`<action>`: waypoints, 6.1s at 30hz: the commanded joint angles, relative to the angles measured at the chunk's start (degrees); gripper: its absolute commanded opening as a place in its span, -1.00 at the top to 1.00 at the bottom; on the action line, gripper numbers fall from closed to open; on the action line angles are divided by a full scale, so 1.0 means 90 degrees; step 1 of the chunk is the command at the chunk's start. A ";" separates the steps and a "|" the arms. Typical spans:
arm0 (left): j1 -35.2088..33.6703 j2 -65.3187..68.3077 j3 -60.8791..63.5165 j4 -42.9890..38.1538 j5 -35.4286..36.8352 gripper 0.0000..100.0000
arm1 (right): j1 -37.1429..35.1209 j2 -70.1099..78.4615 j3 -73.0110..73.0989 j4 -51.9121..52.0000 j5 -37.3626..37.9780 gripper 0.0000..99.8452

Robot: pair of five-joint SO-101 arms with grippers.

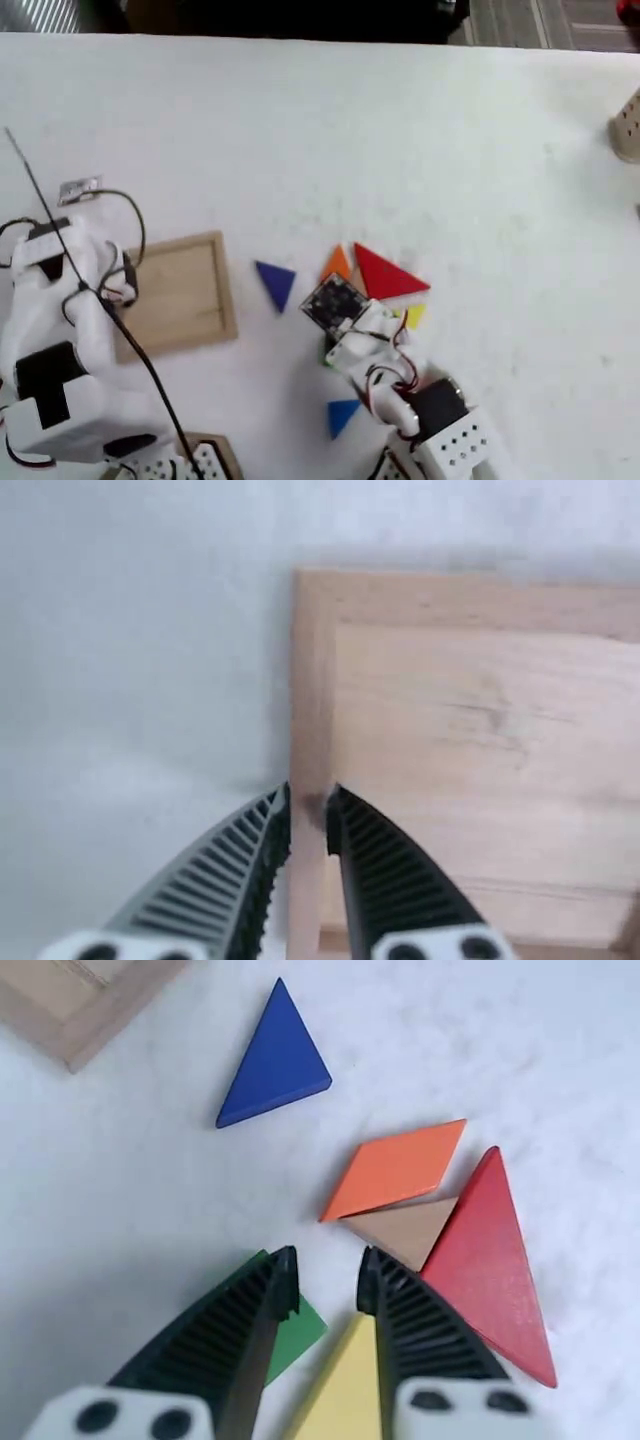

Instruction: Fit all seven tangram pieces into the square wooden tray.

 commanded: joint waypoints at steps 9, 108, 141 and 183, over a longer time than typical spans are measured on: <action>0.0327 -0.0054 -0.0244 0.0127 -0.0098 0.94 | -0.0103 -0.0278 -0.0176 0.0005 0.0195 0.79; 0.1734 -0.3482 0.2354 -0.1475 -0.0440 0.54 | -0.0327 0.9568 -0.7267 0.0786 -0.1104 0.80; 0.1607 -0.3433 0.2374 -0.1700 -0.0469 0.54 | -0.1265 0.8864 -0.4845 -0.0669 -0.1817 0.40; 0.1685 -0.3424 0.2501 -0.1915 -0.0498 0.54 | -0.1187 0.9812 -0.5509 -0.0161 -0.3292 0.40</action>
